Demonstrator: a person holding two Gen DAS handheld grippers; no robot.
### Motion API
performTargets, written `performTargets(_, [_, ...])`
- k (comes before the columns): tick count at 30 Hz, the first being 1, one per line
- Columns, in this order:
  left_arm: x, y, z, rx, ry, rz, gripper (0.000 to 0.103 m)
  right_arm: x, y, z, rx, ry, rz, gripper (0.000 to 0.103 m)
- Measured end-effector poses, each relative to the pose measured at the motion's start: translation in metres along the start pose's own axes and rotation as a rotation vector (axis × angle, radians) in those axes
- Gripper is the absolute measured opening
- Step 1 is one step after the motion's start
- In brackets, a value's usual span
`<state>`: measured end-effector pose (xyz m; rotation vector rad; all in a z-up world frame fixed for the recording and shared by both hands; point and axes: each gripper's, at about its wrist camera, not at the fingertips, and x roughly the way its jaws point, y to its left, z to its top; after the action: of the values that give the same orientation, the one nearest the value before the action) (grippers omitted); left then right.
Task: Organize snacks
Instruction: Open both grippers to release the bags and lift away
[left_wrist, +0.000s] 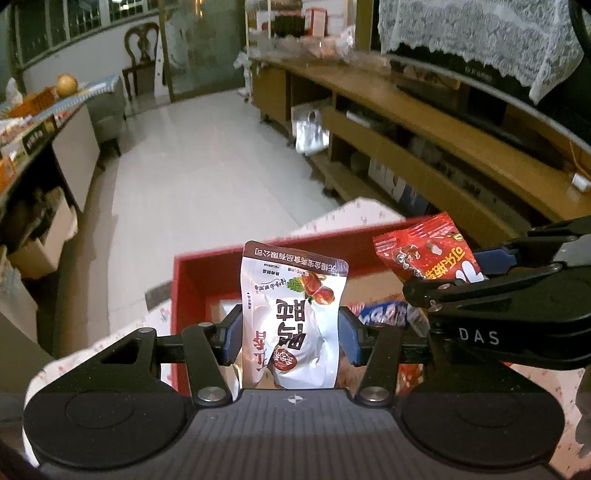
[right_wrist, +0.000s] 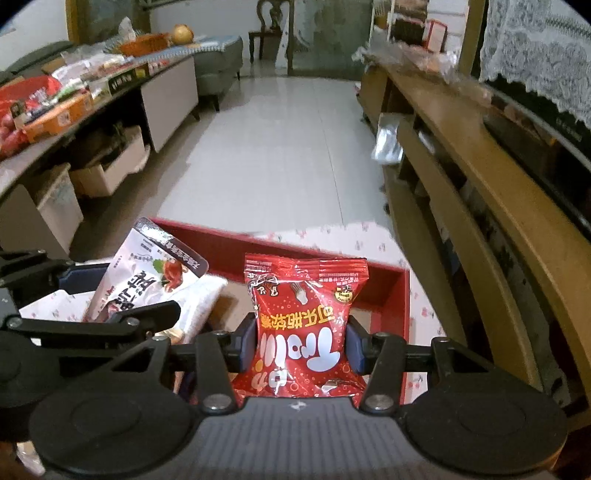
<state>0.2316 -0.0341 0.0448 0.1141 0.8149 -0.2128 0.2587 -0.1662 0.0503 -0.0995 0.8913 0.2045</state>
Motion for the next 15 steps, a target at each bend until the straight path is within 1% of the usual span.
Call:
performTargets(5, [0.014, 0.003, -0.01, 0.011, 0.052, 0.012, 0.059, 0.018, 0.004, -0.007, -0.008, 0.057, -0.003, 0.072])
performTargets(8, [0.018, 0.005, -0.013, 0.012, 0.07, 0.019, 0.06, 0.024, 0.005, -0.009, -0.01, 0.069, -0.007, 0.073])
performTargets(11, [0.019, 0.012, -0.014, -0.007, 0.096, 0.005, 0.063, 0.026, 0.004, -0.01, 0.007, 0.087, 0.006, 0.073])
performTargets(13, [0.016, 0.018, -0.013, -0.017, 0.094, -0.007, 0.07, 0.026, 0.005, -0.009, -0.005, 0.088, -0.002, 0.077])
performTargets(15, [0.012, 0.022, -0.011, -0.014, 0.086, -0.013, 0.077, 0.026, 0.006, -0.009, -0.015, 0.084, -0.014, 0.077])
